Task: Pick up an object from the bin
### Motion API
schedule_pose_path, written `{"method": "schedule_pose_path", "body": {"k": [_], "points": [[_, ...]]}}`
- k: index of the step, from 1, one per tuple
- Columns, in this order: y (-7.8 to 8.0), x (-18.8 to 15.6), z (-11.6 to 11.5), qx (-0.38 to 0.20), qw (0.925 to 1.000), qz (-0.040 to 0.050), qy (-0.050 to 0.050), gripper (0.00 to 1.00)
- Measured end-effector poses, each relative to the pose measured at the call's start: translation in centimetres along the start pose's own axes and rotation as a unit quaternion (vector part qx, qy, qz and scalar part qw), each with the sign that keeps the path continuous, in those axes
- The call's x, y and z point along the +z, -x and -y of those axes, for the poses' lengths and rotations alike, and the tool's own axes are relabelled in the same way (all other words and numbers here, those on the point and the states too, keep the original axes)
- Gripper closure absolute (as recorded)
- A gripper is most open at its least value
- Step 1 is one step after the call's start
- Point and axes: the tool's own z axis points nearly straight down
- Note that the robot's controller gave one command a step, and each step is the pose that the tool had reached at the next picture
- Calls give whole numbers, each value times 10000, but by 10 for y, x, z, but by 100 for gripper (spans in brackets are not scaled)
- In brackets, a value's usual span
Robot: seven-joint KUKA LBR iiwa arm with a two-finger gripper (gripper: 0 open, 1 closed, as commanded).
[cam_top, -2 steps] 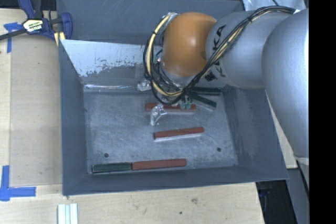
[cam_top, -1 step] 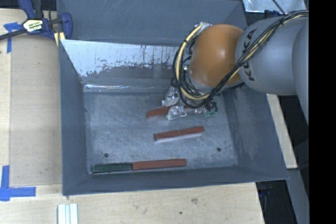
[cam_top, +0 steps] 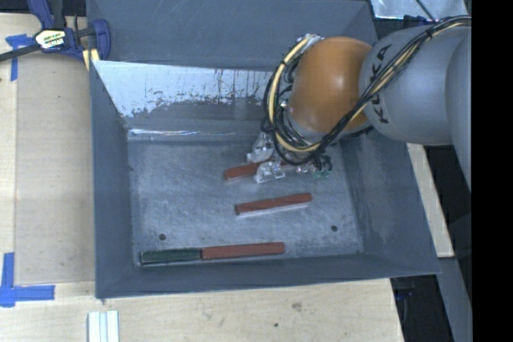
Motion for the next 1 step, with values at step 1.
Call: {"method": "schedule_pose_path", "body": {"k": [1], "points": [[5, -159, 7, -68, 9999, -116, -7, 100]]}}
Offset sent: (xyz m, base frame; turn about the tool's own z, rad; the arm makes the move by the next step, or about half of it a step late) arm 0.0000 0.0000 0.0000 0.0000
